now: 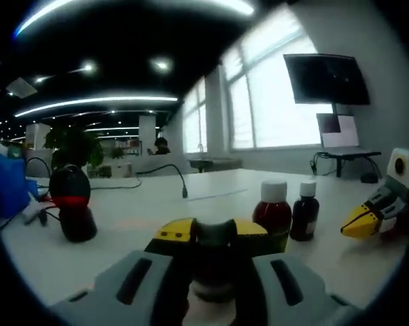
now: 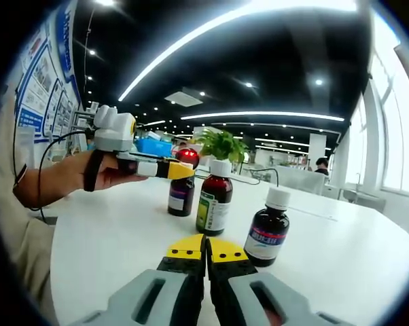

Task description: Rotate the medicine bottle to make it face forward pick up the medicine bottle inspect the drug traceability code place the medicine on the table

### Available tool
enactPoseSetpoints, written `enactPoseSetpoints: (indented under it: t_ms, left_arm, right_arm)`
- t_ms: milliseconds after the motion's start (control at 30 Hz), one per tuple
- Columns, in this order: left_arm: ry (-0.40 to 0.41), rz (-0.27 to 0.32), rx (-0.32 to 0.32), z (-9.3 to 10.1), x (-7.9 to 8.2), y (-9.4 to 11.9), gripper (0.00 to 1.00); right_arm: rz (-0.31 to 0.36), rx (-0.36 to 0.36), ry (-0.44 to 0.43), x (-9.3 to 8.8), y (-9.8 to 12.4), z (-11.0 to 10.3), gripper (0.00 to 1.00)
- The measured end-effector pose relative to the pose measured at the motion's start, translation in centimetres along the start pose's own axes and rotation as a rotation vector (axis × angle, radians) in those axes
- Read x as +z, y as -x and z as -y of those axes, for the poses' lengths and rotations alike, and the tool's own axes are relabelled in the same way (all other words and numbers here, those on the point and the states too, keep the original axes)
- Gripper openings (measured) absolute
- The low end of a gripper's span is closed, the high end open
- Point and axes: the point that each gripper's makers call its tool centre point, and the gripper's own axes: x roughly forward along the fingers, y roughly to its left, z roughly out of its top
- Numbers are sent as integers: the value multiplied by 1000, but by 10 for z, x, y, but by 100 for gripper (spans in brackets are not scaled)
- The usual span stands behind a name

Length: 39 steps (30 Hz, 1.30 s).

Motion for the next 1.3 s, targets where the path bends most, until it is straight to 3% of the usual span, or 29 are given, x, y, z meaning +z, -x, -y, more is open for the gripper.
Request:
enactPoseSetpoints:
  t_ms: [300,1300]
  left_arm:
    - [-14,-10,-29,-1,0,-1,12]
    - [45,-20,-257,1,-2,0,12]
  right_arm:
    - [-6,-1,3,-1,-1,0,0]
    - [-2,7,-15,-1,-1,0,0]
